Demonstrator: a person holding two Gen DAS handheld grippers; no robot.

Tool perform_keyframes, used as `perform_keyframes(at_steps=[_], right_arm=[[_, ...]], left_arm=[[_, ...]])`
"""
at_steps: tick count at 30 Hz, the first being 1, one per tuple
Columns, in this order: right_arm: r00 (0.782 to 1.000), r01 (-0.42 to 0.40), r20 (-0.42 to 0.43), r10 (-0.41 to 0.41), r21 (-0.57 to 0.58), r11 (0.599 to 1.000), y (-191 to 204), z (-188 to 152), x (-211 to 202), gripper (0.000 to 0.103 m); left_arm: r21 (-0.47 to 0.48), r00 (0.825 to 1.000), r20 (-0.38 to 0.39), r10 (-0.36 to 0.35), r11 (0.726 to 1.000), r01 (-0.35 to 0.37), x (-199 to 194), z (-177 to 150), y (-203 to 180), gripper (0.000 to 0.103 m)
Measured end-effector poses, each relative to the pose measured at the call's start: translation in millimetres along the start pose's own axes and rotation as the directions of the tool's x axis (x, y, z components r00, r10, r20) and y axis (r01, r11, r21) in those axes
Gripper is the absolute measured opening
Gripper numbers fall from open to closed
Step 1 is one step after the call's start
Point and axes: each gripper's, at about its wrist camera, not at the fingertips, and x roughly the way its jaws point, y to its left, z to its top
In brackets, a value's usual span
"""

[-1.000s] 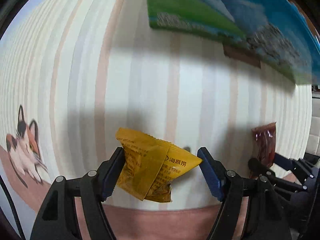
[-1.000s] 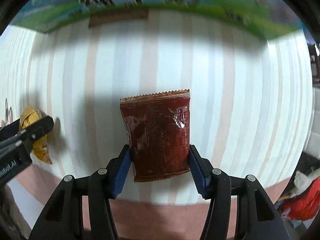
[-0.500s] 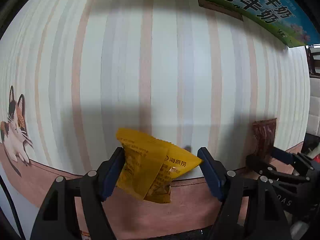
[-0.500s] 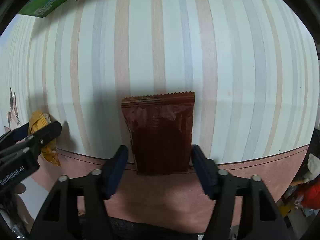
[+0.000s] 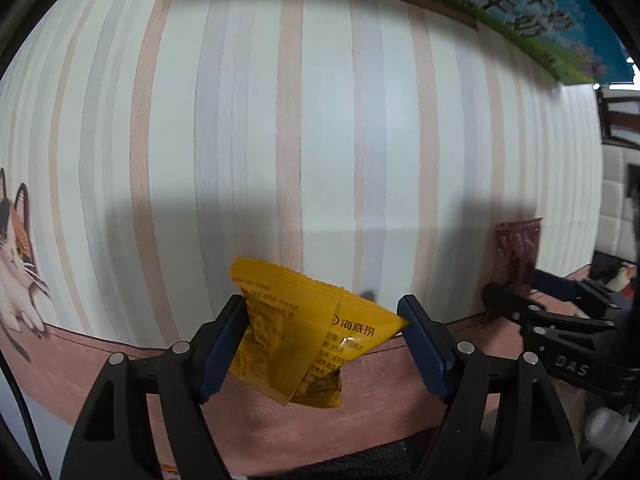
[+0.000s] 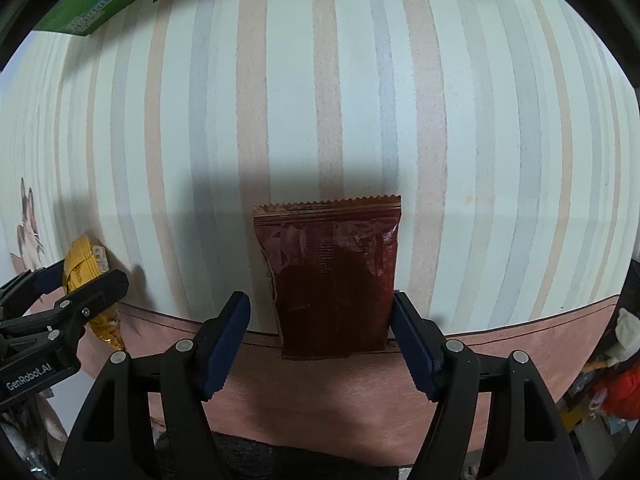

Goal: Organize snacks
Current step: 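Lift both packets off the table with both tools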

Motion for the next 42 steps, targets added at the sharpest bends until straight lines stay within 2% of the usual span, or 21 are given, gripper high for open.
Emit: perform_keyframes(at_steps=[3, 7, 10, 14, 16, 19, 23, 26, 30, 34, 38, 42], right_arm=[[1.0, -0.012, 0.0, 0.012, 0.0, 1.0, -7.3, 0.6, -1.6, 0.074], [1.0, -0.023, 0.006, 0.023, 0.004, 1.0, -18.4, -9.1, -12.9, 0.074], [1.0, -0.029, 0.012, 0.029, 0.009, 1.0, -18.9, -10.5, -17.2, 0.074], [0.999, -0.034, 0.013, 0.033, 0.012, 0.999, -20.1, -8.6, -21.9, 0.074], [0.999, -0.041, 0.012, 0.041, 0.015, 0.999, -20.5, -9.4, -21.9, 0.074], [0.999, -0.04, 0.015, 0.04, 0.011, 0.999, -17.1, -10.9, -11.2, 0.074], [0.999, -0.041, 0.014, 0.041, 0.011, 0.999, -16.9, -12.4, -7.1, 0.074], [0.999, -0.038, 0.009, 0.038, 0.006, 0.999, -15.8, -14.2, -4.3, 0.074], [0.999, -0.033, 0.009, 0.033, 0.005, 0.999, -16.1, -16.1, -4.4, 0.074], [1.0, -0.018, 0.007, 0.018, 0.005, 1.0, -16.1, -18.2, -2.0, 0.075], [0.999, 0.014, 0.049, -0.015, 0.02, 1.0, -11.6, -23.2, -4.6, 0.075], [0.992, 0.069, 0.104, -0.071, 0.028, 0.997, -2.1, -34.8, -5.4, 0.072]], left_arm=[[-0.017, 0.998, 0.006, -0.063, 0.998, 0.064, -9.7, 0.3, 12.0, 0.075], [0.001, 0.999, 0.041, -0.033, 0.999, 0.033, -22.9, -1.5, 17.2, 0.076], [0.012, 0.999, 0.035, -0.03, 1.0, 0.029, -26.6, -4.4, 16.3, 0.075], [-0.015, 0.997, 0.038, -0.063, 0.998, 0.063, -20.7, -7.8, 21.1, 0.075], [-0.049, 0.994, 0.055, -0.098, 0.994, 0.101, -24.9, -9.4, 25.3, 0.075], [-0.068, 0.988, 0.101, -0.113, 0.99, 0.12, -41.7, -2.2, 33.9, 0.075], [-0.044, 0.989, 0.134, -0.067, 0.996, 0.073, -54.7, 2.3, 32.6, 0.076], [-0.014, 0.993, 0.106, -0.054, 0.998, 0.056, -45.7, -2.5, 18.4, 0.075], [0.034, 0.999, 0.047, 0.004, 0.999, -0.005, -22.0, -8.5, 5.9, 0.075], [0.024, 0.999, 0.028, 0.043, 0.999, -0.044, -5.1, -3.7, 3.2, 0.076], [0.027, 0.995, 0.058, 0.079, 0.996, -0.08, -4.7, 1.1, -0.2, 0.075], [0.007, 0.995, 0.051, 0.087, 0.996, -0.087, -1.0, 0.9, 2.0, 0.074]])
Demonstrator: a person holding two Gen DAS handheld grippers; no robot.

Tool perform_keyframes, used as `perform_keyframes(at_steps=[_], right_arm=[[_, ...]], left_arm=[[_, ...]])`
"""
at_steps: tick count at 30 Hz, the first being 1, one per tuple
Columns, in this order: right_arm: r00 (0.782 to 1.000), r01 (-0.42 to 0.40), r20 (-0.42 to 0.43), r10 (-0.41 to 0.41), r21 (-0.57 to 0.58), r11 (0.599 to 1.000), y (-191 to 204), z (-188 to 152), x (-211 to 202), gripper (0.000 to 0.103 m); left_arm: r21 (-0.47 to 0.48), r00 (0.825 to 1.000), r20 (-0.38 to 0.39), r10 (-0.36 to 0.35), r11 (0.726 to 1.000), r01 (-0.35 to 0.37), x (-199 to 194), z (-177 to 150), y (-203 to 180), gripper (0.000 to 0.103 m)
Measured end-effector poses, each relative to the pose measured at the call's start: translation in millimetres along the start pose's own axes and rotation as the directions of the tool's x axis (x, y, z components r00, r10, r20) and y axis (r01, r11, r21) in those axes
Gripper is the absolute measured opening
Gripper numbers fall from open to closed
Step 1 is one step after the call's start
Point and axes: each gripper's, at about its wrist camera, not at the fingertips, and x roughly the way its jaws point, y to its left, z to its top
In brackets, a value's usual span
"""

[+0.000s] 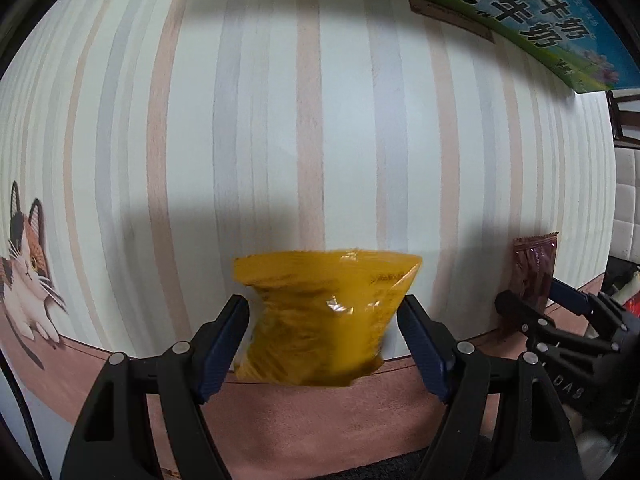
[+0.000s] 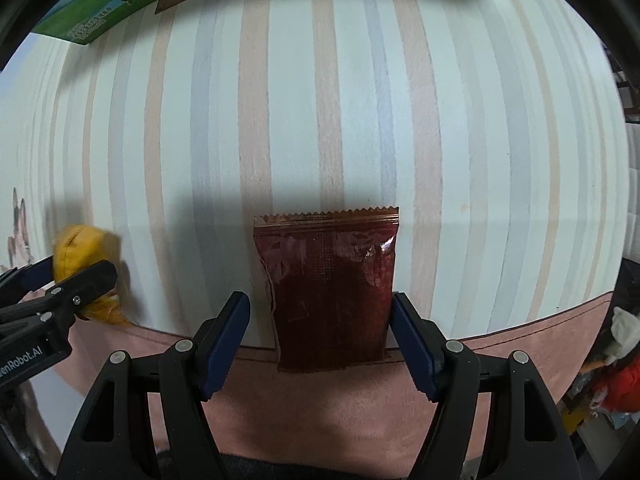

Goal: Organize snacks
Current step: 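Lift both packets off the table with both tools, then carry both packets over the box and open both tools to release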

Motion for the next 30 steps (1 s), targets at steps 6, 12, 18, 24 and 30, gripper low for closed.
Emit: perform_keyframes(at_steps=[6, 12, 18, 24, 30], right_arm=[[0.994, 0.066, 0.086, -0.062, -0.044, 0.997, 15.0, -24.4, -4.5, 0.059], [0.993, 0.063, 0.102, -0.057, -0.061, 0.996, 23.4, -42.4, -2.5, 0.059], [0.994, 0.012, 0.112, -0.005, -0.061, 0.998, 31.8, -62.6, -8.3, 0.059], [0.984, -0.083, 0.153, 0.089, -0.046, 0.995, 24.1, -59.3, -48.0, 0.059], [0.951, -0.177, 0.252, 0.18, -0.035, 0.984, 6.2, -56.8, -114.1, 0.059]], left_arm=[[-0.001, 0.998, 0.038, 0.059, 0.998, -0.059, -0.5, -10.0, -3.3, 0.057], [-0.006, 0.997, 0.051, 0.053, 0.999, -0.053, -2.5, -20.9, -9.3, 0.049], [-0.009, 0.996, 0.081, 0.022, 1.0, -0.021, -19.9, -31.0, -26.5, 0.047], [0.008, 0.986, 0.164, -0.034, 0.999, 0.033, -67.8, -40.6, -46.2, 0.047], [0.061, 0.957, 0.273, -0.101, 0.994, 0.087, -142.0, -29.5, -79.8, 0.047]])
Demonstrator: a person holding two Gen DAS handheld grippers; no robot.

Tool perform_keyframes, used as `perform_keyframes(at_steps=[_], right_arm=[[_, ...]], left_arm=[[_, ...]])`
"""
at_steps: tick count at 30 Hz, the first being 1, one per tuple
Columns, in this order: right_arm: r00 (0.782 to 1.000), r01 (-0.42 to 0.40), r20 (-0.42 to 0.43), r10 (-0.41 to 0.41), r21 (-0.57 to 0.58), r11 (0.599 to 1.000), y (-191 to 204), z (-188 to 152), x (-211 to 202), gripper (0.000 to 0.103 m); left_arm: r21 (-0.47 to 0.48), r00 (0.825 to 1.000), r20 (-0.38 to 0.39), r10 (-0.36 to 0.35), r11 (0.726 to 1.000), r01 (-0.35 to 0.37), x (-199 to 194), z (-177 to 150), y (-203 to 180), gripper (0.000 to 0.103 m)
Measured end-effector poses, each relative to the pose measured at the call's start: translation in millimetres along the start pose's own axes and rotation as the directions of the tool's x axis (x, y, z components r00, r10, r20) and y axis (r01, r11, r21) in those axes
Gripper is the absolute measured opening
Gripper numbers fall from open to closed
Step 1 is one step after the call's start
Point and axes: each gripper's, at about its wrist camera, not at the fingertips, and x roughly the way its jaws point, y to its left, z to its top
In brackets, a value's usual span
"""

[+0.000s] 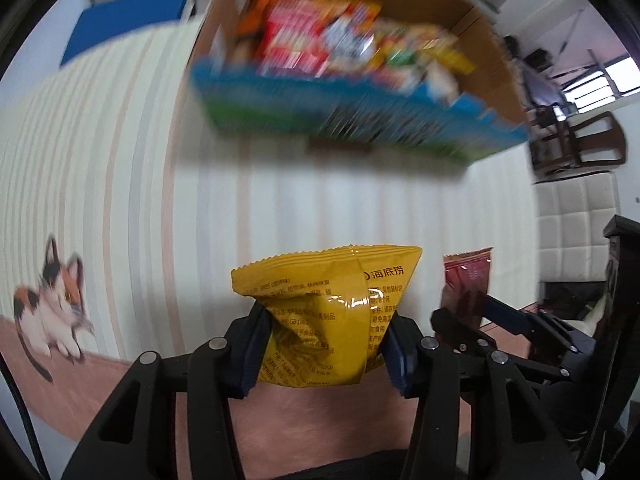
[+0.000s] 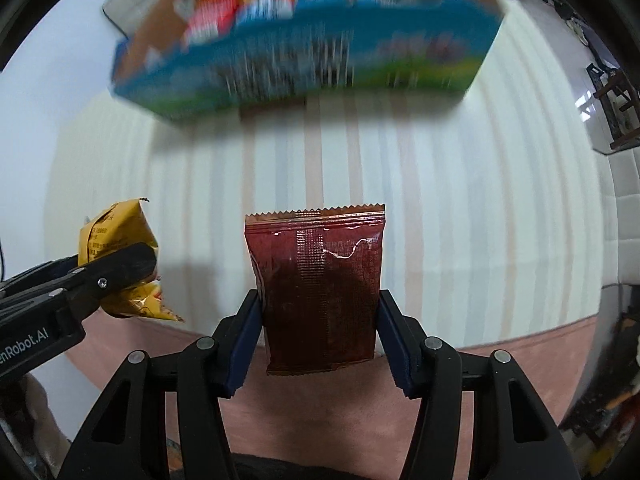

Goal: Organize snacks
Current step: 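Carry both packets over the box and open both tools to release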

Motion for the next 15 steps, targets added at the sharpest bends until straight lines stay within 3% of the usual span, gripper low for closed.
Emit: perform_keyframes(at_steps=[6, 11, 15], right_arm=[[0.99, -0.068, 0.124, 0.066, 0.008, 0.998, -18.2, 61.9, -75.2, 0.059], [0.982, -0.027, 0.185, 0.027, -0.003, 1.0, -29.0, 125.3, -102.7, 0.059], [0.986, 0.013, 0.164, -0.015, 0.014, 1.0, -43.5, 172.9, -94.8, 0.059]], left_arm=[[0.073, 0.998, 0.066, -0.015, 0.997, 0.01, -46.0, 68.9, -24.1, 0.047], [0.11, 0.993, 0.068, 0.095, 0.989, -0.102, -41.5, 130.7, -26.8, 0.047], [0.092, 0.985, -0.003, 0.173, 0.981, -0.172, -14.5, 168.9, -8.2, 0.048]])
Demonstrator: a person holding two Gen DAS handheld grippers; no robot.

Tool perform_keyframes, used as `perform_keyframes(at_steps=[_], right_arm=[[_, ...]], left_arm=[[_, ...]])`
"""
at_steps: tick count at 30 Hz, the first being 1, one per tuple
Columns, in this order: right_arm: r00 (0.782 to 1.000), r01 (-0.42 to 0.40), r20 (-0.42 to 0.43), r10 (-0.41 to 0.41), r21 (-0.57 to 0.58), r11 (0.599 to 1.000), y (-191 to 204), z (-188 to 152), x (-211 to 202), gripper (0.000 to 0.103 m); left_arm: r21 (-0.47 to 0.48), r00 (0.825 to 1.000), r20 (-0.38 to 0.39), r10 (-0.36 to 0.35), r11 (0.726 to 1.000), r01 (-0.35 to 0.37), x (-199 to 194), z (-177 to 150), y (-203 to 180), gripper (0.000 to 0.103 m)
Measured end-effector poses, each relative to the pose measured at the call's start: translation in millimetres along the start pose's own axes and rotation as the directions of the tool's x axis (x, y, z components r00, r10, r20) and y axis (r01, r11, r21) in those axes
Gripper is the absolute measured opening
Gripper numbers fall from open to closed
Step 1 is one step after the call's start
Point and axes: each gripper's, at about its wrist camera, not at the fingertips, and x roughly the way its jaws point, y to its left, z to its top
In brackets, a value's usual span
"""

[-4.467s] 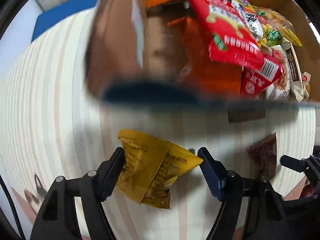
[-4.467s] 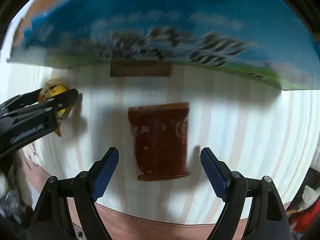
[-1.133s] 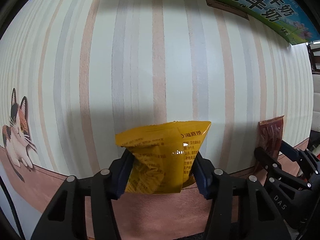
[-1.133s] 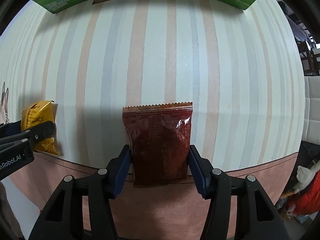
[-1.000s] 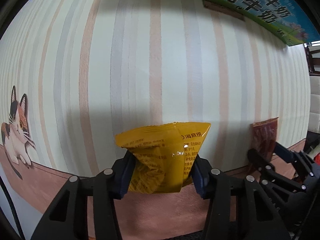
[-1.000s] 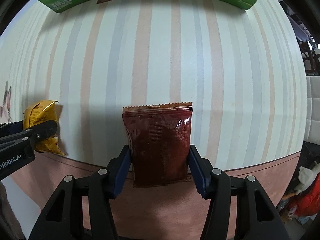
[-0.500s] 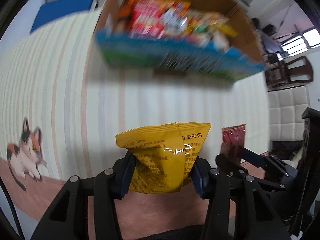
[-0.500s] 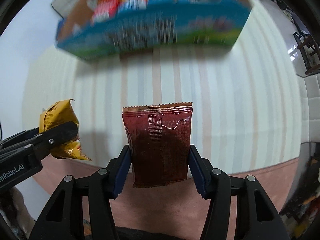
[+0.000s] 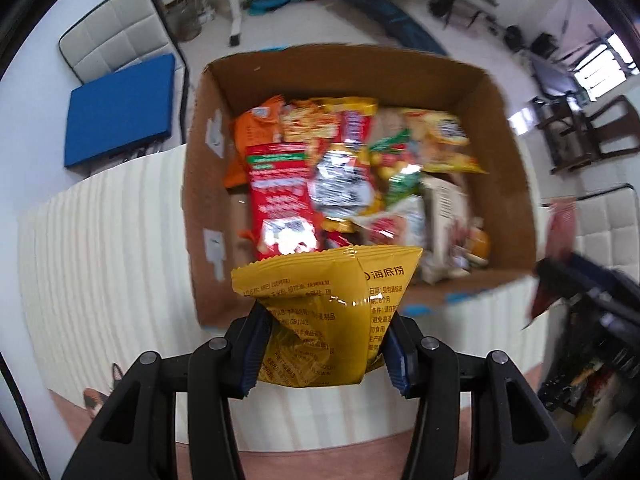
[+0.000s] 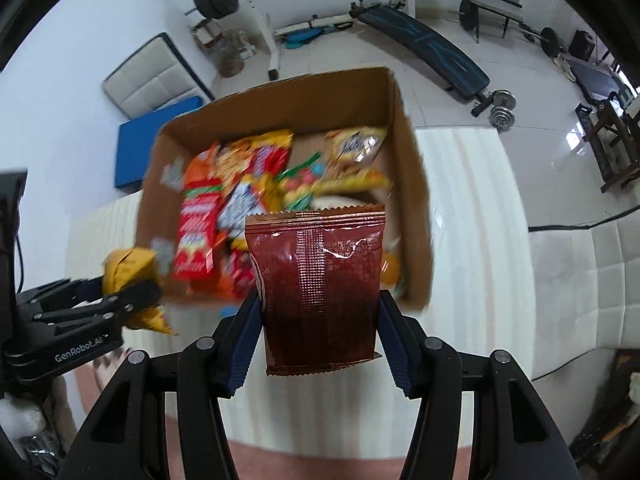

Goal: Organize snacks
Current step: 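Carry both packets over the box and open both tools to release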

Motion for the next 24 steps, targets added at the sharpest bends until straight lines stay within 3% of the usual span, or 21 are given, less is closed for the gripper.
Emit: perform_keyframes(at_steps=[5, 10, 11, 12, 14, 16, 19, 22, 24], right_arm=[[0.997, 0.026, -0.068, -0.024, 0.032, 0.999, -14.6, 40.5, 38.6, 0.059], [0.992, 0.058, -0.117, -0.052, 0.046, 0.997, -24.9, 56.6, 69.2, 0.06], [0.99, 0.066, -0.124, -0.059, 0.048, 0.997, -26.0, 58.7, 73.8, 0.061], [0.987, 0.082, -0.139, -0.075, 0.044, 0.996, -26.4, 60.7, 79.9, 0.07], [0.984, 0.09, -0.16, -0.082, 0.045, 0.995, -26.4, 63.9, 93.8, 0.087], [0.983, 0.082, -0.169, -0.073, 0.045, 0.996, -24.9, 63.5, 96.3, 0.088], [0.981, 0.089, -0.173, -0.083, 0.029, 0.996, -19.3, 62.0, 98.9, 0.092], [0.979, 0.104, -0.178, -0.1, 0.018, 0.994, -16.4, 58.3, 99.2, 0.093], [0.978, 0.107, -0.179, -0.103, 0.012, 0.994, -14.1, 55.0, 97.9, 0.094]], left_arm=[[-0.006, 0.993, -0.093, 0.072, 0.997, -0.073, 36.6, 17.3, 20.4, 0.048], [-0.018, 0.981, -0.157, 0.117, 0.992, -0.122, 63.1, 22.8, 31.5, 0.049], [-0.037, 0.981, -0.161, 0.109, 0.993, -0.116, 65.4, 23.0, 34.5, 0.05], [-0.06, 0.981, -0.165, 0.104, 0.992, -0.116, 68.0, 23.2, 38.0, 0.051], [-0.097, 0.98, -0.181, 0.085, 0.99, -0.104, 72.9, 23.9, 43.5, 0.062], [-0.115, 0.981, -0.18, 0.073, 0.989, -0.095, 75.2, 24.1, 46.4, 0.071], [-0.125, 0.986, -0.159, 0.055, 0.989, -0.075, 74.1, 24.8, 47.5, 0.074], [-0.109, 0.987, -0.154, 0.047, 0.992, -0.064, 72.8, 25.6, 44.8, 0.085], [-0.11, 0.989, -0.138, 0.048, 0.992, -0.064, 69.5, 27.6, 42.5, 0.085]])
